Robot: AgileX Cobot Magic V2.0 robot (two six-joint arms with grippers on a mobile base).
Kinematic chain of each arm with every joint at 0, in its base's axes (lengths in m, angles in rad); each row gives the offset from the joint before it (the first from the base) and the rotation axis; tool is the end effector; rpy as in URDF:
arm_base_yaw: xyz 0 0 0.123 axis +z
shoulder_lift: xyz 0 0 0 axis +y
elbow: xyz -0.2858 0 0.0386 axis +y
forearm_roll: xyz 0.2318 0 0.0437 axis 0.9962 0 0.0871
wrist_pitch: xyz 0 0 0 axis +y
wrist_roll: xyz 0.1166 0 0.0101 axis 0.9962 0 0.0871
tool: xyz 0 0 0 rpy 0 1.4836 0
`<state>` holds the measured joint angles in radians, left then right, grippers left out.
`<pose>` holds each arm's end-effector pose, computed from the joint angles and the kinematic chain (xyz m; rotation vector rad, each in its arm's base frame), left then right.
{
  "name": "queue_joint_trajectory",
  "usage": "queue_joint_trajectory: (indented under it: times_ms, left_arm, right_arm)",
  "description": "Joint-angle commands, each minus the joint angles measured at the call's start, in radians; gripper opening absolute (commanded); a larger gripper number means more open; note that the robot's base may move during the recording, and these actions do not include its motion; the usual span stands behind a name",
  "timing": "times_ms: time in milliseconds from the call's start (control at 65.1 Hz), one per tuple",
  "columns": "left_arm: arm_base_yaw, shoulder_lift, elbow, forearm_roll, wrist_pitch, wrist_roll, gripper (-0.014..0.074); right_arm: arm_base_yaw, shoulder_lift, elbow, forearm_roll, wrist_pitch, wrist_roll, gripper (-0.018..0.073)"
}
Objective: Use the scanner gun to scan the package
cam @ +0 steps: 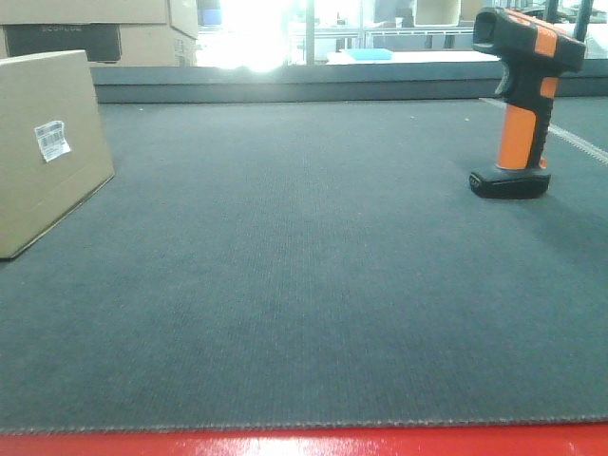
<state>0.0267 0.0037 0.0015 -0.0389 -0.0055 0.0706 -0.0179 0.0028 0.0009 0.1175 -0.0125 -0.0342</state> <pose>0.0629 0.0017 0.2153 0.0035 1.4835 0.0474 0.0628 -0.0013 0.2164 0.0758 1.4732 0.0520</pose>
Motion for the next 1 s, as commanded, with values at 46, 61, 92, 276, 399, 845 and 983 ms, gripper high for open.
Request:
queue_joint_trajectory:
  times_ms: [46, 61, 92, 276, 399, 845, 983]
  left_arm:
    - [-0.003, -0.004, -0.002, -0.003, -0.02, 0.001, -0.0111]
    - [-0.003, -0.004, -0.002, -0.003, -0.02, 0.001, -0.0111]
    - [-0.003, -0.004, -0.002, -0.003, -0.02, 0.001, -0.0111]
    - [-0.003, -0.004, -0.002, -0.003, -0.02, 0.001, -0.0111]
    - [-0.003, -0.004, -0.002, -0.003, -0.02, 0.001, -0.0111]
    - [-0.003, -0.004, -0.02, 0.002, -0.012, 0.001, -0.0111]
    - [-0.003, 0.013, -0.187, -0.019, 0.278, 0.001, -0.0111]
  right_arm:
    - [0.001, -0.003, -0.001, 0.001, -0.017, -0.002, -0.0162]
    - [0.001, -0.003, -0.001, 0.001, -0.017, -0.002, -0.0162]
    - [0.001, -0.003, -0.001, 0.001, -0.017, -0.002, -0.0162]
    - [0.001, -0.003, -0.001, 0.001, -0.017, -0.002, -0.0162]
    - [0.001, -0.003, -0.001, 0.001, -0.017, -0.002, -0.0162]
    - [0.001, -0.003, -0.001, 0.001, -0.017, -0.002, -0.0162]
    - [0.001, -0.003, -0.001, 0.001, -0.017, -0.002, -0.0162]
